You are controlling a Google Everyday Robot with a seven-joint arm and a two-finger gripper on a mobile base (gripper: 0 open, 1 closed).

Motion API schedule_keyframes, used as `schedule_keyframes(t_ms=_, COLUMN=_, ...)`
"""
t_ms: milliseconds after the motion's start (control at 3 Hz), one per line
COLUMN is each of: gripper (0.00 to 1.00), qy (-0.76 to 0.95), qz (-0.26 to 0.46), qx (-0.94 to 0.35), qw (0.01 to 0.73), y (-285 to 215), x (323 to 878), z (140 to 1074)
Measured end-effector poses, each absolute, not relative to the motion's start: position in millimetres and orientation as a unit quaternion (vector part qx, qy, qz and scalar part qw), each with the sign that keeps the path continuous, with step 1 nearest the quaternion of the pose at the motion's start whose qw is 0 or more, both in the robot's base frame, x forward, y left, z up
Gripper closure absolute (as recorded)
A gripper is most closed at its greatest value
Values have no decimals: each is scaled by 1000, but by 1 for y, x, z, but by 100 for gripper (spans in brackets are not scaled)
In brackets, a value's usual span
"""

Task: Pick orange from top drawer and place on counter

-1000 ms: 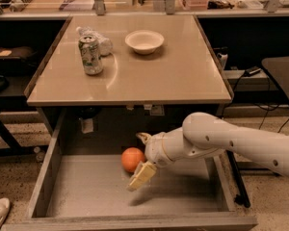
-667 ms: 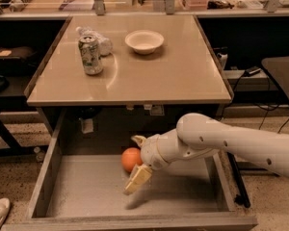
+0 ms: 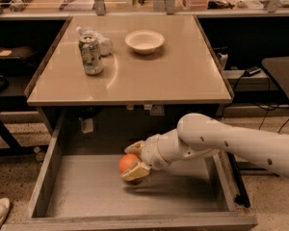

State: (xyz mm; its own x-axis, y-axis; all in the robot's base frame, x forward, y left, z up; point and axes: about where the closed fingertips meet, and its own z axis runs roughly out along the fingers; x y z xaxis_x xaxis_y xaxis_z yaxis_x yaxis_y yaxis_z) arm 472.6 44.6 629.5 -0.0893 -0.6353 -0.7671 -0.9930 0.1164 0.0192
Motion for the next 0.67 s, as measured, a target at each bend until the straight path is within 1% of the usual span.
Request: schedule_keyframes(t_ms=667, gripper=88, qy=679, qz=289, qx=-599, qw=310, y=45, x=472, z=630)
